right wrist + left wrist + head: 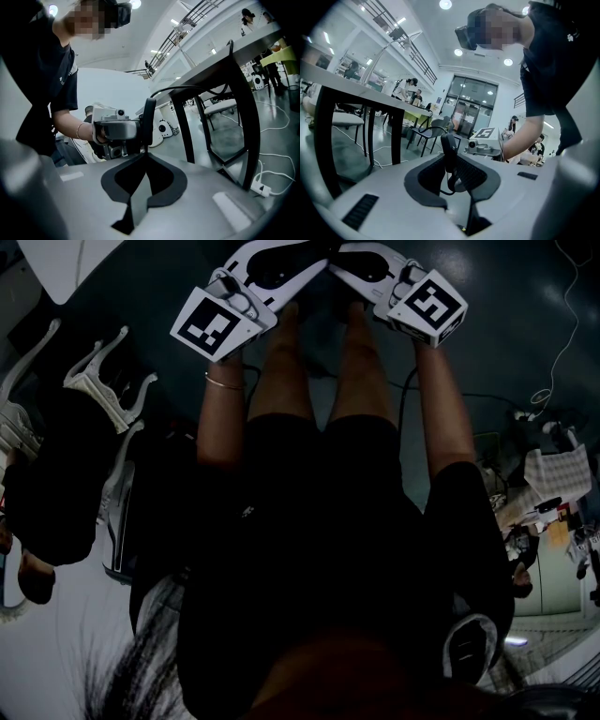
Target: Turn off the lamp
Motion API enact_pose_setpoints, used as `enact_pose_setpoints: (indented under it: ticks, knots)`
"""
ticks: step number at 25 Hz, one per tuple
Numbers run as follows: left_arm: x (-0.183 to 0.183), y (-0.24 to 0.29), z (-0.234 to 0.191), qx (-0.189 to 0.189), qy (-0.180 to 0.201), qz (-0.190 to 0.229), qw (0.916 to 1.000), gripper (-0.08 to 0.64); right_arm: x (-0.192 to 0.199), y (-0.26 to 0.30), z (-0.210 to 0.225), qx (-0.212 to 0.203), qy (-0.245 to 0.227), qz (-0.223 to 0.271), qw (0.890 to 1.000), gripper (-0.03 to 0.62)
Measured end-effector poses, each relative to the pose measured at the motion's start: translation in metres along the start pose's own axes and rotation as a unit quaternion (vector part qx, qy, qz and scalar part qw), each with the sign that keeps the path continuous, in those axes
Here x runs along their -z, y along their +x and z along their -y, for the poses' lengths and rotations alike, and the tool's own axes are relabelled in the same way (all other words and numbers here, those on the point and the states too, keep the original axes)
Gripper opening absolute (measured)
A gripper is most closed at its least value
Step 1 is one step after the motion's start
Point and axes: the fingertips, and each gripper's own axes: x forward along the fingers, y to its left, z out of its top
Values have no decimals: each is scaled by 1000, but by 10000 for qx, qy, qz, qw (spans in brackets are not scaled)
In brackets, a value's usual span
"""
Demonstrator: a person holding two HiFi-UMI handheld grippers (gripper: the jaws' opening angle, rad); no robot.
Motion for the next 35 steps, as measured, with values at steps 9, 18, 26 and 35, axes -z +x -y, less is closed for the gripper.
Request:
enact_pose_setpoints:
  ticks: [9,18,26,35]
  knots:
    - [15,1,0,-22,23,-239,9997,80,13,4,1,21,-72,-220,9997,6]
    - [23,-4,-8,-176,-54,-271,9995,80,26,3,3,103,-98,-458,9988,15]
    - [34,-4,-13,-343,-146,-274,9989,80,5,-14,19,484,290,225,9982,15]
    - [40,-2,-15,-401,-104,-291,9987,80,-37,-28,33,639,822,1436,9841,21]
